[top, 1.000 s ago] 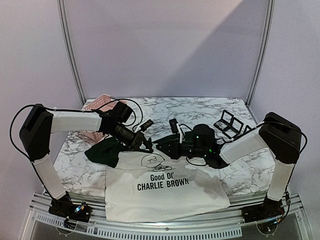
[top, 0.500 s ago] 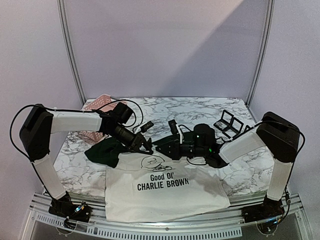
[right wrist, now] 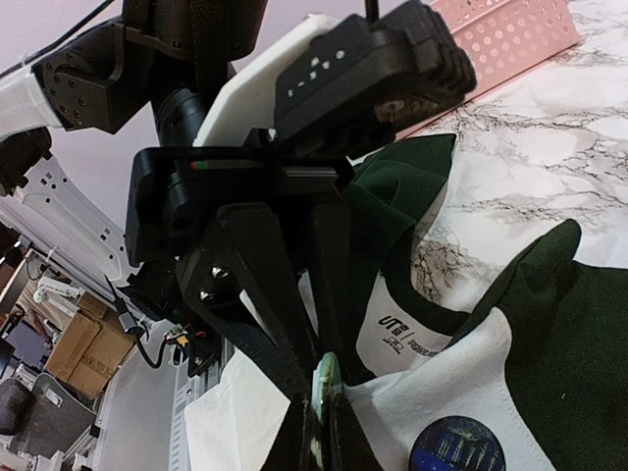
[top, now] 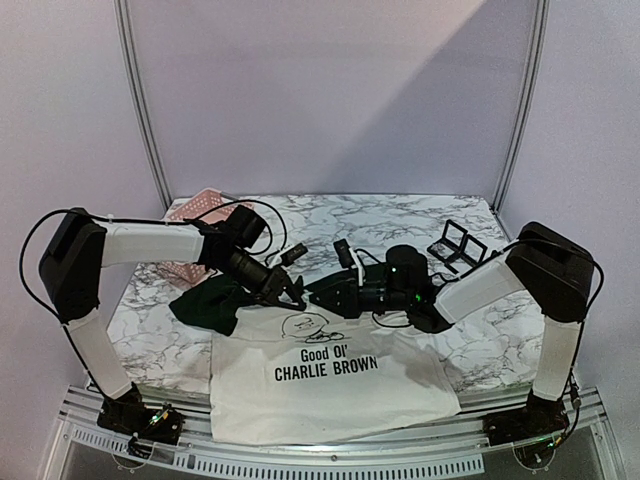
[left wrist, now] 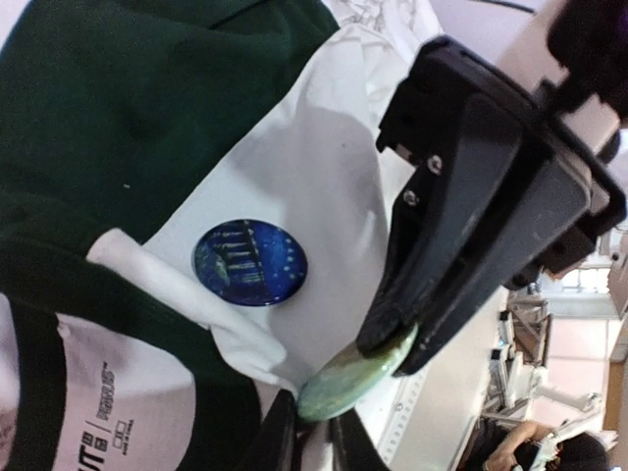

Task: Remove the brooch from the garment
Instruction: Pass from the right arm to the left, then open the brooch with the crumpled clothing.

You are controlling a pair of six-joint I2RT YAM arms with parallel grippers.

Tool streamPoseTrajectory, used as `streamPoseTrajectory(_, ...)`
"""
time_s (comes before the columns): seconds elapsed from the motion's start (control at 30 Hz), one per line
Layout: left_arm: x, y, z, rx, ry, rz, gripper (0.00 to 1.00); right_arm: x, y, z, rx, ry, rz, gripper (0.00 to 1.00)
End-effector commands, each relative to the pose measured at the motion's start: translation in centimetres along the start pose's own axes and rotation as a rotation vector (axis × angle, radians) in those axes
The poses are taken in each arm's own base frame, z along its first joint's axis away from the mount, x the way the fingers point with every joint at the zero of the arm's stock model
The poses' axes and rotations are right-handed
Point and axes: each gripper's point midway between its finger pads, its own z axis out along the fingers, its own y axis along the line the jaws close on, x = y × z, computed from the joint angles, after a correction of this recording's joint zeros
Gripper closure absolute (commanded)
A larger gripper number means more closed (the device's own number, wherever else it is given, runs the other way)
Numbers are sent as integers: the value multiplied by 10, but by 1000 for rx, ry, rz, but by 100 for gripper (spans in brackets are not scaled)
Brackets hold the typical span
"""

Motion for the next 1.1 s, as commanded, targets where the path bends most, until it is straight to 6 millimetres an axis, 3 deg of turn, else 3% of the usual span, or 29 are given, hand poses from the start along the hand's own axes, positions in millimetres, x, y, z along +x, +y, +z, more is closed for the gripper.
streamPoseTrajectory(0.0,-14,-2,-2,-27,-55,63,91,0,34,7,-157,32,-26,100)
streamPoseTrajectory(0.17,-13,-1,-2,-31,-55,64,98,2,30,8,-148,40,-18,95)
streamPoseTrajectory(0.37,-14,1,-2,-39,-56,62,100,5,29,8,-144,55,-18,83)
streamPoseTrajectory(0.47,-13,2,-1,-43,-52,58,100,5,29,8,-145,57,-18,81)
streamPoseTrajectory(0.73,-14,2,-2,-46,-54,58,100,9,19,10,-101,74,-16,81)
streamPoseTrajectory(1.07,-14,2,-3,-45,-53,57,100,11,13,12,-72,80,-12,91)
